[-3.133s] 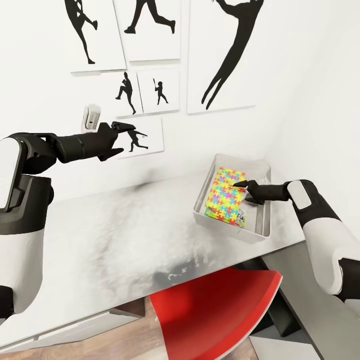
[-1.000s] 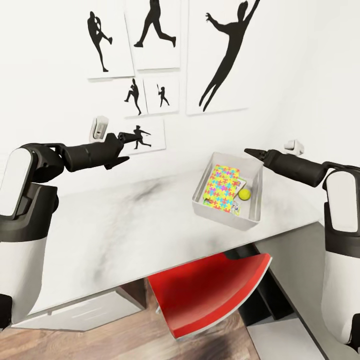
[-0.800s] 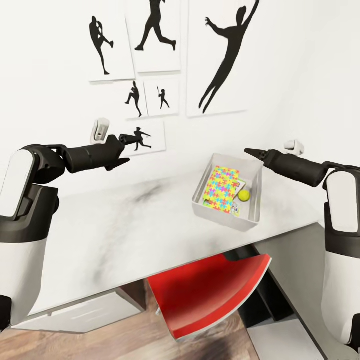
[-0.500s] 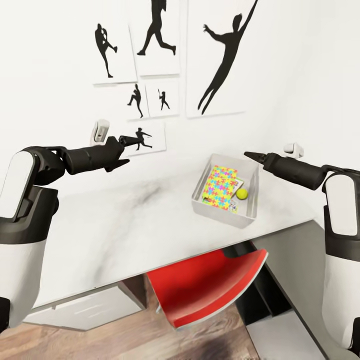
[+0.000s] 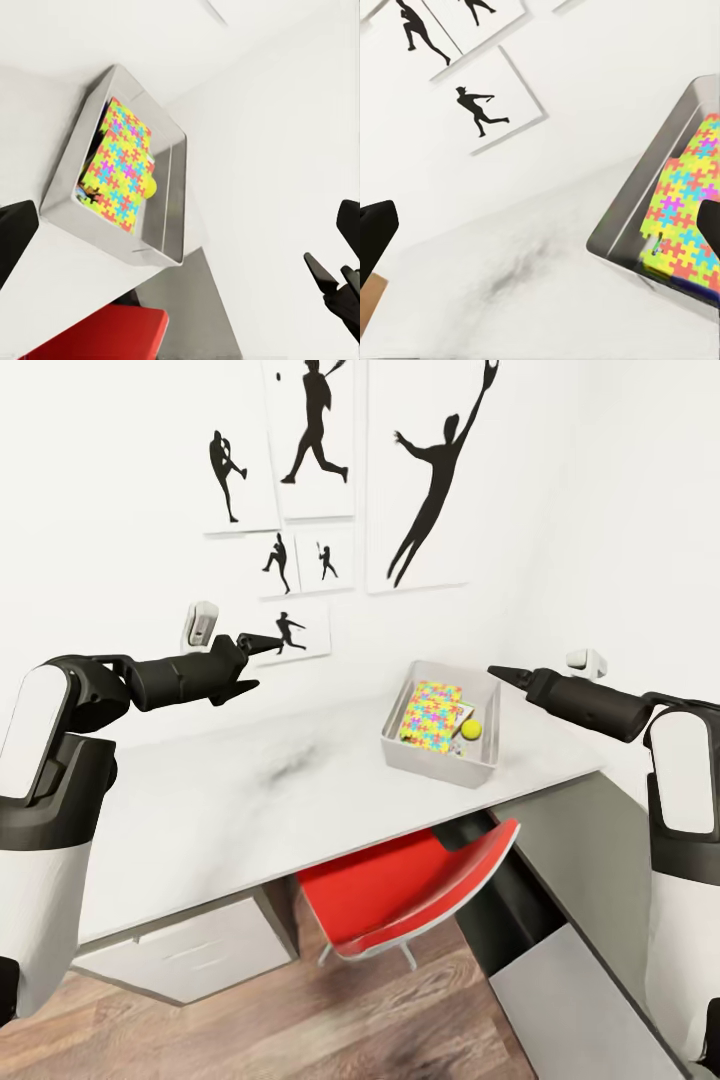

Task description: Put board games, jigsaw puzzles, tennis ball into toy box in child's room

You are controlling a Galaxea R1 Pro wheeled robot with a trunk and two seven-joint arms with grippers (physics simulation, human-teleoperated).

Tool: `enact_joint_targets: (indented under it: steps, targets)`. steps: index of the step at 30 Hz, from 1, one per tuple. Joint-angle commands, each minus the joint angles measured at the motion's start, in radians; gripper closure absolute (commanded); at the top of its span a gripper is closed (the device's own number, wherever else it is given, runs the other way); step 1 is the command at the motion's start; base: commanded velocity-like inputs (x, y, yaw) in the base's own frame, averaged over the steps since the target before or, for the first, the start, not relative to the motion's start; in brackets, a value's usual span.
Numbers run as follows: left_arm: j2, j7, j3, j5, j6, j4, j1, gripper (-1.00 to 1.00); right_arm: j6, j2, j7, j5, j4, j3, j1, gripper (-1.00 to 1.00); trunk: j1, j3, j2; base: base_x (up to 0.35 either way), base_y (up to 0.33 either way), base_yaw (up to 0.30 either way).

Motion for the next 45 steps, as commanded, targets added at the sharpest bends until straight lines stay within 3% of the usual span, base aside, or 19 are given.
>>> enact_joint_targets:
  steps: [1,23,38,43,45]
  targets:
    - [0.001,0.01,-0.001,0.01,-0.002,-0.001,-0.001,-1.0,0.005,0.0,0.01,0.01,0.0,-0.001,-0.001,-1.0,0.0,0.0,-0.002,-0.259,0.195,-0.134]
    - [0.002,0.008,0.0,0.012,0.0,-0.001,0.0,-1.0,0.005,-0.003,0.009,0.011,0.0,-0.001,0.001,-1.0,0.0,0.034,-0.002,-0.247,0.225,-0.163]
    - [0.002,0.009,-0.001,0.008,-0.001,-0.002,0.002,-1.0,0.005,-0.007,0.008,0.012,0.001,-0.008,0.001,-1.0,0.0,0.054,-0.002,-0.08,0.232,-0.211]
    - [0.002,0.009,-0.002,0.007,-0.001,-0.002,0.003,-1.0,0.005,-0.021,0.007,0.011,0.001,-0.011,0.002,-1.0,0.0,0.061,-0.002,-0.016,0.069,-0.218]
    - [0.002,0.009,-0.002,0.006,-0.001,-0.002,0.004,-1.0,0.005,-0.04,0.008,0.01,0.002,-0.012,0.004,-1.0,0.0,0.063,-0.002,-0.009,0.039,-0.219]
